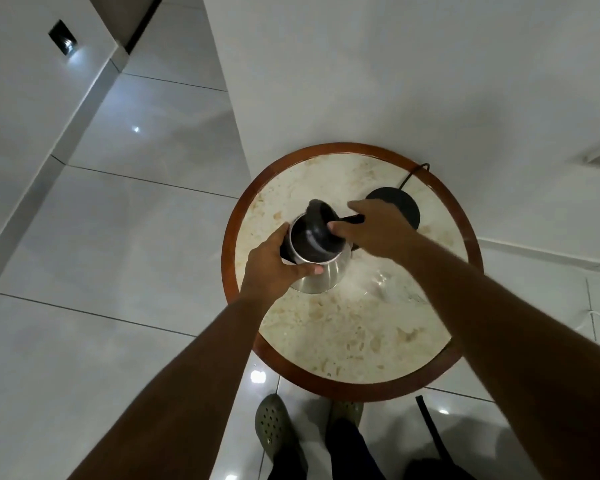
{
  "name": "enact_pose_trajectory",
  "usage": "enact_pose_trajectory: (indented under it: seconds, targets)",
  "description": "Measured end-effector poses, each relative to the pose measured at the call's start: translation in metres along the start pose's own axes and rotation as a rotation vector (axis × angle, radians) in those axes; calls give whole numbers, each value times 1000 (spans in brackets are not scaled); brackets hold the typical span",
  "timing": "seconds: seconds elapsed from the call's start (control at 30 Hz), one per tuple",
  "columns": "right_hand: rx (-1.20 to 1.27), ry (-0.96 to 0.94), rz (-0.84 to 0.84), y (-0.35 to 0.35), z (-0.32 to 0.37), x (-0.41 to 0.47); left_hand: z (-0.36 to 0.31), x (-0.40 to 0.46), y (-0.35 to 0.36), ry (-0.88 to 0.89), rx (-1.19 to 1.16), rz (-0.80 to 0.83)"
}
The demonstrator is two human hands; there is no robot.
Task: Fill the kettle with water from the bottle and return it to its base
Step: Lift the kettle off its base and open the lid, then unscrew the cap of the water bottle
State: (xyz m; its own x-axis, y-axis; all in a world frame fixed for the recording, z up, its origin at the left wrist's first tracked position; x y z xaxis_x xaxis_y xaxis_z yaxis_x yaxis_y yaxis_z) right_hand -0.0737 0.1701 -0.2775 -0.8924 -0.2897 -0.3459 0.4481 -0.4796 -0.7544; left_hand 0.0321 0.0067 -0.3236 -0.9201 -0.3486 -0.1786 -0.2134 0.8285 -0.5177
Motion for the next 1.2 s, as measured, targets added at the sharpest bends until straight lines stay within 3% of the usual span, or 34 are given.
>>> enact_pose_trajectory:
  seconds: [0.1, 0.2, 0.3, 0.33, 0.4, 0.47, 0.5, 0.57, 0.7, 0.8, 0.93, 1.0, 1.07, 1.2]
  targets:
    - [346, 97, 144, -31, -22, -1, 2, 1, 2, 7, 0, 19]
    - [381, 126, 169, -38, -29, -5, 1, 2, 5, 20, 25, 36]
    - [351, 100, 66, -47, -29, -8, -1, 0, 10, -10, 40, 52]
    - [353, 99, 9, -55, -36, -11, -3, -3, 8, -46, 95, 4]
    - [455, 145, -136, -76, -61, -27, -10, -17, -5, -79, 294, -253]
    - [696, 224, -298, -95, -100, -57, -26, -44, -8, 18, 368, -505]
    - [797, 246, -339, -97, -122, -73, -32, -59, 0, 86, 330, -551]
    - [827, 263, -320, -84, -158, -103, -45, -86, 28, 190, 172, -464]
    - [807, 419, -134, -17, -208, -135, -80, -96, 93, 248, -78, -131]
    - [750, 368, -62, 24, -198, -126, -104, -72, 123, 255, -51, 125]
    - [628, 170, -210, 42, -185, -96, -116, -45, 153, 411, 113, 416]
    - [584, 168, -336, 43, -187, -83, -117, -37, 157, 486, 199, 385]
    - [521, 139, -443, 42, -183, -76, -119, -37, 152, 576, 234, 254]
    - [582, 212, -502, 55, -180, -75, -122, -56, 160, 581, 265, 6]
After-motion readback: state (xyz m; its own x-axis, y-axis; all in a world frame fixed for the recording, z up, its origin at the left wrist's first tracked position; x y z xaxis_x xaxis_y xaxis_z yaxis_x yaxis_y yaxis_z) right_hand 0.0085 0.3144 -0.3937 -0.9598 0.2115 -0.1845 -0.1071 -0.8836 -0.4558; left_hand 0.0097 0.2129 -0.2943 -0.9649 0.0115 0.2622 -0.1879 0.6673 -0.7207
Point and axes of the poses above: each hand's wrist, its own x-axis towards the middle knuckle, its own y-axis out of the palm, z = x × y, the point moved 5 cm from there along x, towards the middle knuckle, and after that the axes turned 8 degrees about -z, right-handed, at the moved point
